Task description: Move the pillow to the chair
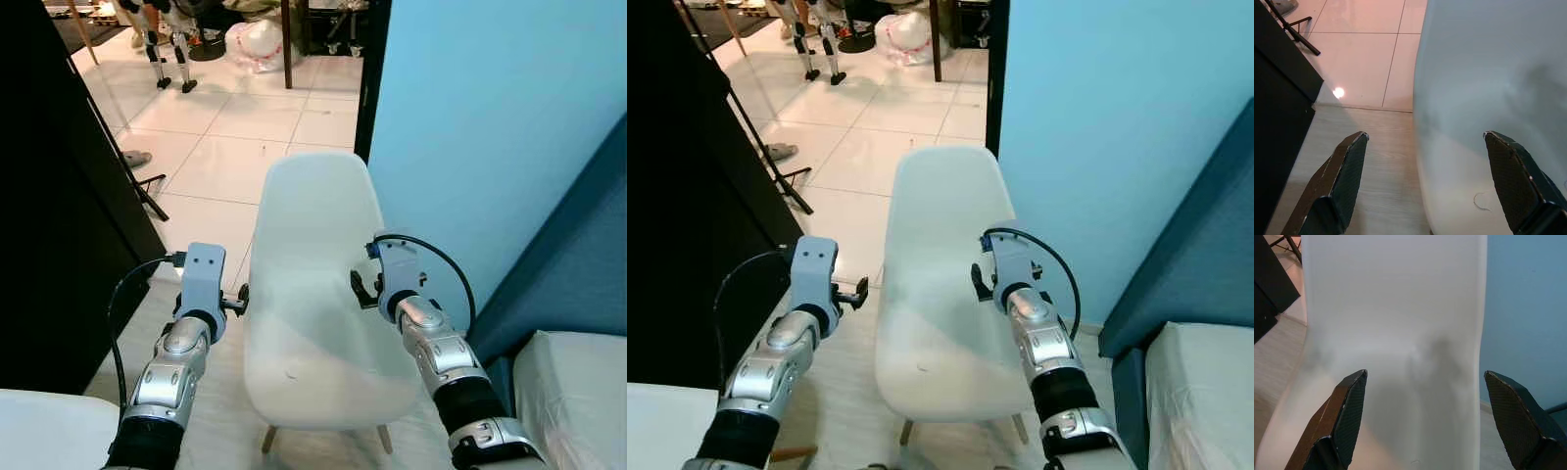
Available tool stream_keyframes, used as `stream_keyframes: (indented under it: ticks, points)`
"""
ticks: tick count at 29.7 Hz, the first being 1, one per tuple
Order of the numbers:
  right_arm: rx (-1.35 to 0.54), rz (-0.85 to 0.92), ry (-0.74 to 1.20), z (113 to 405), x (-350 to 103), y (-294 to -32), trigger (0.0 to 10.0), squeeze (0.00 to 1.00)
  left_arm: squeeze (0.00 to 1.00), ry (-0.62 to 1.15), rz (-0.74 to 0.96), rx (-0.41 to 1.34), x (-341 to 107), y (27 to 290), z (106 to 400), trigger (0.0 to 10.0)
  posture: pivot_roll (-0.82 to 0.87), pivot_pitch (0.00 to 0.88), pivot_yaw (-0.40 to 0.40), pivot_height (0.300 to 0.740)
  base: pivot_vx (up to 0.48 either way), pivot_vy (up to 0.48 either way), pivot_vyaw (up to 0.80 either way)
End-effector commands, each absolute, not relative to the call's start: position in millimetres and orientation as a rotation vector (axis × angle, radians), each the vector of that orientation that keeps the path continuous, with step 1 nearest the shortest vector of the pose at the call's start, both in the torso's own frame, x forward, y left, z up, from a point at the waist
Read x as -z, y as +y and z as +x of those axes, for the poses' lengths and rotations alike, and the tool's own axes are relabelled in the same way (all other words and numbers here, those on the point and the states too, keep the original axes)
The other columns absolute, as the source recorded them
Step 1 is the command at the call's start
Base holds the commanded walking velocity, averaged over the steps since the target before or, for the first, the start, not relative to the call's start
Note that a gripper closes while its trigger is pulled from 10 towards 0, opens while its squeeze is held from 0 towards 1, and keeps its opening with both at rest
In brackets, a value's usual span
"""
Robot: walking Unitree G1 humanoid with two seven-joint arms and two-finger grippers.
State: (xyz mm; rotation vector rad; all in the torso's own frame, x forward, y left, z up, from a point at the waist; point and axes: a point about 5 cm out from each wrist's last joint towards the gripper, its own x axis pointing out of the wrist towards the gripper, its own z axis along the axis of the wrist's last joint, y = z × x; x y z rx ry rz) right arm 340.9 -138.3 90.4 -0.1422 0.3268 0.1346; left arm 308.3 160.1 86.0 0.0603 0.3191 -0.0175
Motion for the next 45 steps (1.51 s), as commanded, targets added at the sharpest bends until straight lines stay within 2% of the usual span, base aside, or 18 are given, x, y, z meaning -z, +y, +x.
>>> stream_keyframes:
  ticks: [1, 45]
  points:
    - [-0.138, -0.128, 0.327, 341.3, -91.2, -135.4, 10.0, 0.00, 0.00, 0.327, 0.065, 0.009, -85.5, 162.6, 307.1, 10.0, 0.04, 0.104, 0.041, 0.740, 0.000, 0.000, -0.80]
    - [-0.129, -0.108, 0.345, 338.2, -89.3, -137.7, 10.0, 0.00, 0.00, 0.328, 0.075, 0.017, -83.6, 161.5, 308.3, 10.0, 0.03, 0.089, 0.043, 0.740, 0.000, 0.000, -0.80]
